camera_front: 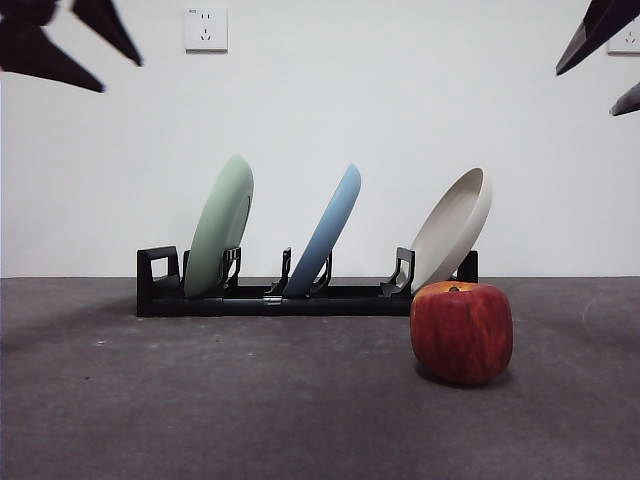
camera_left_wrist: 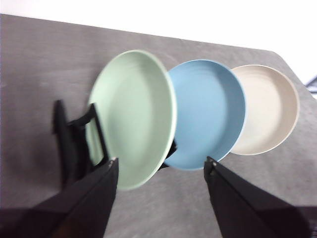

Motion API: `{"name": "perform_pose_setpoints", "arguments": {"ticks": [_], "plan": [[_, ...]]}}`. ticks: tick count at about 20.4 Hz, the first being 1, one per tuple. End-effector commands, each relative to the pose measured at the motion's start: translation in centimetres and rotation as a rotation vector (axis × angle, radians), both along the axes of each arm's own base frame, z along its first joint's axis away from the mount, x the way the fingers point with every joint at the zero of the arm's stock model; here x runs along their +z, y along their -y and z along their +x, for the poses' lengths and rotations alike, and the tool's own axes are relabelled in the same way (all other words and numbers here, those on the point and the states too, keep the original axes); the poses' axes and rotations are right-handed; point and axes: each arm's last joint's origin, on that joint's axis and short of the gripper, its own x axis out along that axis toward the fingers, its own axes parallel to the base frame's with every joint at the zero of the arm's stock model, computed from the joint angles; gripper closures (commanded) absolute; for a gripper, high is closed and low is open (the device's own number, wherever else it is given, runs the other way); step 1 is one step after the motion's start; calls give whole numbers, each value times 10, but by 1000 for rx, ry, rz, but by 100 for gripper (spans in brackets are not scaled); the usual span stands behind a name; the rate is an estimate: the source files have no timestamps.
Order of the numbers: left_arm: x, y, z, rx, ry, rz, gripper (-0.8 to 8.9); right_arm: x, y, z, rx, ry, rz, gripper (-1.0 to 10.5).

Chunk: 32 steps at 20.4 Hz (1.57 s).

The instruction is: Take the green plate from the plate rack,put the plate on the table,take the apple from the table,put the apple in the plate

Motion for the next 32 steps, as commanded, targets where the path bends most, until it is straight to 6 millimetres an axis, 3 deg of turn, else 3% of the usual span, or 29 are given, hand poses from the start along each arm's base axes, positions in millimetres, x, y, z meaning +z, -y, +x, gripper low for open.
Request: {"name": "perform_pose_setpoints", "arguments": {"ticks": [1, 6, 14, 20, 23, 28, 32], "plan": [[4, 13, 32, -47, -31, 3, 520, 2, 0, 0, 7, 13, -5, 627], [3, 45, 82, -118, -71, 13, 520, 2, 0, 0, 7, 11, -5, 627], [-49, 75, 114, -107, -160, 122, 522, 1, 0, 0, 6, 5, -6, 631], [-51, 81, 118, -105, -126, 124, 544, 1, 0, 0, 5, 5, -6, 631], [-52, 80, 116, -137, -116, 164, 820, 1, 0, 0, 5, 5, -6, 631], [-48, 80, 115, -149, -97, 170, 823, 1, 0, 0, 4, 5, -7, 631], [-20, 85, 99, -200, -22, 131, 823, 1, 0, 0, 3, 5, -7, 632]]}}
